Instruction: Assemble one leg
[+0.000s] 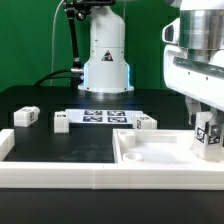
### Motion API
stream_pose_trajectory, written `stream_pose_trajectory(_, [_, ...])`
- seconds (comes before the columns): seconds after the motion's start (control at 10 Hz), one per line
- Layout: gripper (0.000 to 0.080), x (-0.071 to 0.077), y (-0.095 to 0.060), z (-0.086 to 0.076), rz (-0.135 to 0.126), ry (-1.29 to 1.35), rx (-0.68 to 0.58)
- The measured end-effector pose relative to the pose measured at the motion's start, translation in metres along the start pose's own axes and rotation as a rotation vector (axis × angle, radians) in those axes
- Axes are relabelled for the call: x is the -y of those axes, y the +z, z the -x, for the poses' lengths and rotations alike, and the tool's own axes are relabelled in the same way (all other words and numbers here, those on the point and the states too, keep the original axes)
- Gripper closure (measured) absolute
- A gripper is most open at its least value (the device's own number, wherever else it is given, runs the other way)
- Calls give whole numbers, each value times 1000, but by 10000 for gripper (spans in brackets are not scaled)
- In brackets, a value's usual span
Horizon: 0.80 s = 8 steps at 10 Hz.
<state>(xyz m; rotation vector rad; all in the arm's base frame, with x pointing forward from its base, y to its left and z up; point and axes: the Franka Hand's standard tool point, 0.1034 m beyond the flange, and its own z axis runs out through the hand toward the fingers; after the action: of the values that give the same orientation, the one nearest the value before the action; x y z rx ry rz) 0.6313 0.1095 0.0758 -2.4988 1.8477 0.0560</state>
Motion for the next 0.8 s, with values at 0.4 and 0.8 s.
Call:
stream_pose_trajectory(0.4, [158, 2, 0, 4, -9, -204, -2])
stream_pose_trajectory(0.8, [150, 8, -2, 8, -36, -639, -17])
